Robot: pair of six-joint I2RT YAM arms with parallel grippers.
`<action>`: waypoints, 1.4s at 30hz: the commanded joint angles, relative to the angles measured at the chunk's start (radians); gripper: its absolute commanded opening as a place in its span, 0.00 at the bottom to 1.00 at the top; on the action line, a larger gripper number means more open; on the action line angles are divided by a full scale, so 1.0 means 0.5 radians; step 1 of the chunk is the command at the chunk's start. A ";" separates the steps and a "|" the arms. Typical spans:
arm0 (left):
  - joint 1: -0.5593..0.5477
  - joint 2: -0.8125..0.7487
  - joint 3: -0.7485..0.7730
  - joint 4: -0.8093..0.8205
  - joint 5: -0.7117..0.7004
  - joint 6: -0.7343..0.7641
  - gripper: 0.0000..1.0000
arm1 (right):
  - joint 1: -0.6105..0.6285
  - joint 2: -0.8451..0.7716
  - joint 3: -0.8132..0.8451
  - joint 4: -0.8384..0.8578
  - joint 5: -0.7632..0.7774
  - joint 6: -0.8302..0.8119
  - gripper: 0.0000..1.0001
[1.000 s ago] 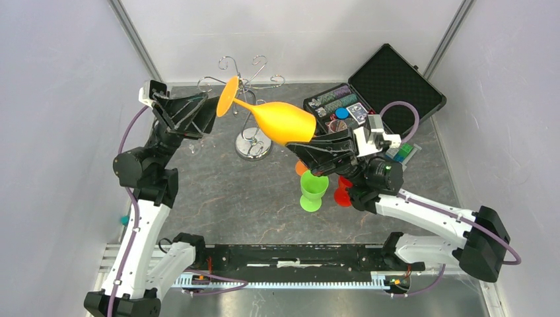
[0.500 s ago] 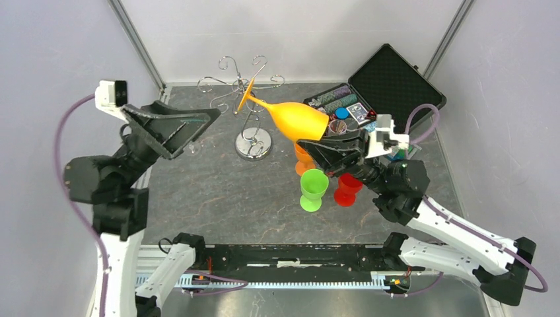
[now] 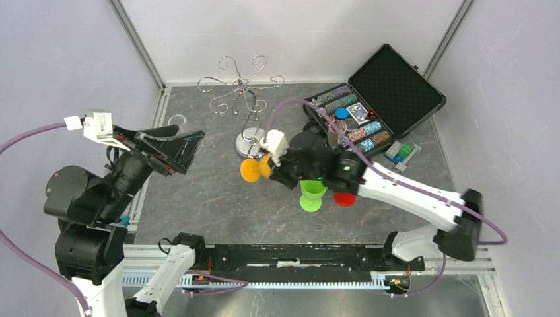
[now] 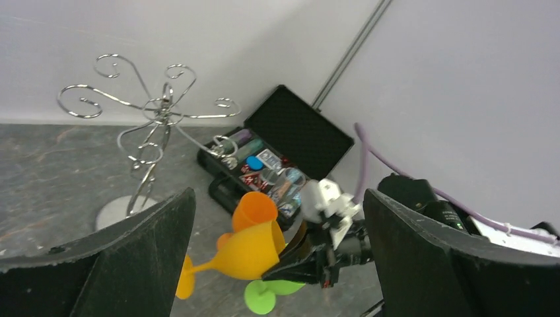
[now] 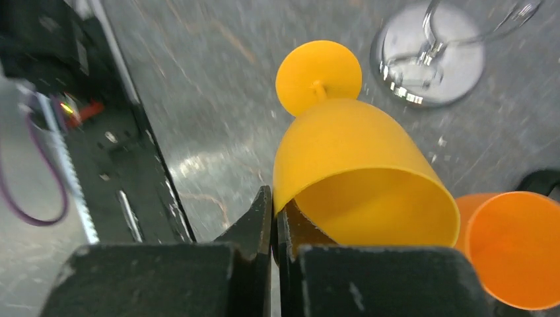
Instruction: Take the wine glass off the wine glass rack
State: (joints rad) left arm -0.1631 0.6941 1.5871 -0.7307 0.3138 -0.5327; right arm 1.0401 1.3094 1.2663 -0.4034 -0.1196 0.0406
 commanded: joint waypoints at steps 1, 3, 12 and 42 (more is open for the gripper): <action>0.007 0.032 -0.025 -0.138 -0.084 0.292 1.00 | 0.129 0.297 0.306 -0.458 0.367 -0.143 0.00; 0.007 0.023 -0.041 -0.151 -0.138 0.309 1.00 | 0.176 0.472 0.430 -0.592 0.478 -0.154 0.00; 0.007 0.020 -0.072 -0.158 -0.172 0.355 1.00 | 0.273 0.792 0.637 -0.774 0.554 -0.221 0.08; 0.007 -0.058 -0.159 -0.359 -0.394 0.217 1.00 | 0.297 0.342 0.420 -0.259 0.657 -0.232 0.71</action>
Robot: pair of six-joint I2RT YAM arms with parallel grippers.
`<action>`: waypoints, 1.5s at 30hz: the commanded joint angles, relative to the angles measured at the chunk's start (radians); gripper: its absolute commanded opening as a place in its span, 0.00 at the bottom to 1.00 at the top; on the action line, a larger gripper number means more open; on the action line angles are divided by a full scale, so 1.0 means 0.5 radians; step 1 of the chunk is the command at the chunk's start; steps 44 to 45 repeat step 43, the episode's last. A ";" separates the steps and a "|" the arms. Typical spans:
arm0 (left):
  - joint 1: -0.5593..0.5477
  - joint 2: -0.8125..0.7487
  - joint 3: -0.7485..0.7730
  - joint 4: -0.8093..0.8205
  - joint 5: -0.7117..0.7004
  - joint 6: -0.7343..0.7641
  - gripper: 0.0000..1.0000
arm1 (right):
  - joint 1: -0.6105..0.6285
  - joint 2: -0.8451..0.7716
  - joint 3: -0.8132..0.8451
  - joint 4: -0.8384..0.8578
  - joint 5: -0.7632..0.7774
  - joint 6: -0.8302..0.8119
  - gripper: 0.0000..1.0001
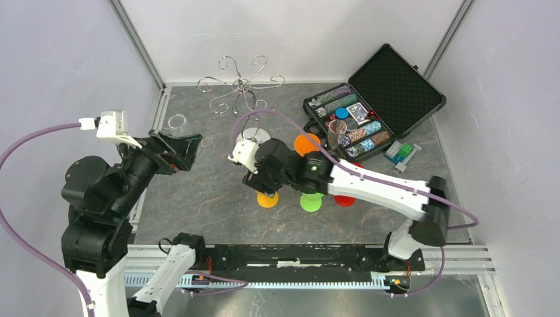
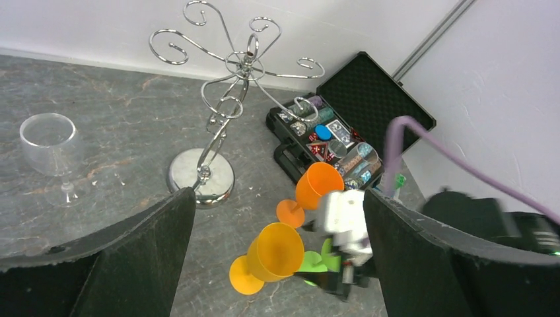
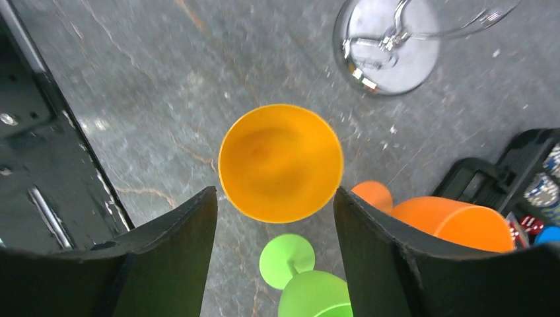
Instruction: Take the wine glass off the wine glass rack
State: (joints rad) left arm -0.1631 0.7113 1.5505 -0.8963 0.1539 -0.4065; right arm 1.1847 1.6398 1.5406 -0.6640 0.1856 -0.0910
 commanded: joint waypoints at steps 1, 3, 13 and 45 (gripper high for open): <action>0.006 -0.119 -0.131 -0.028 -0.077 -0.055 1.00 | 0.007 -0.441 -0.208 0.327 0.087 0.039 0.71; 0.007 -0.191 -0.227 -0.034 -0.096 -0.091 1.00 | 0.008 -0.677 -0.396 0.446 0.229 0.064 0.73; 0.007 -0.528 -0.450 -0.188 -0.414 -0.164 1.00 | 0.008 -1.822 -1.030 0.659 1.253 -0.057 0.86; 0.103 -1.030 -0.502 -0.376 -0.759 0.059 1.00 | 0.008 -2.647 -0.983 0.362 1.893 0.019 0.98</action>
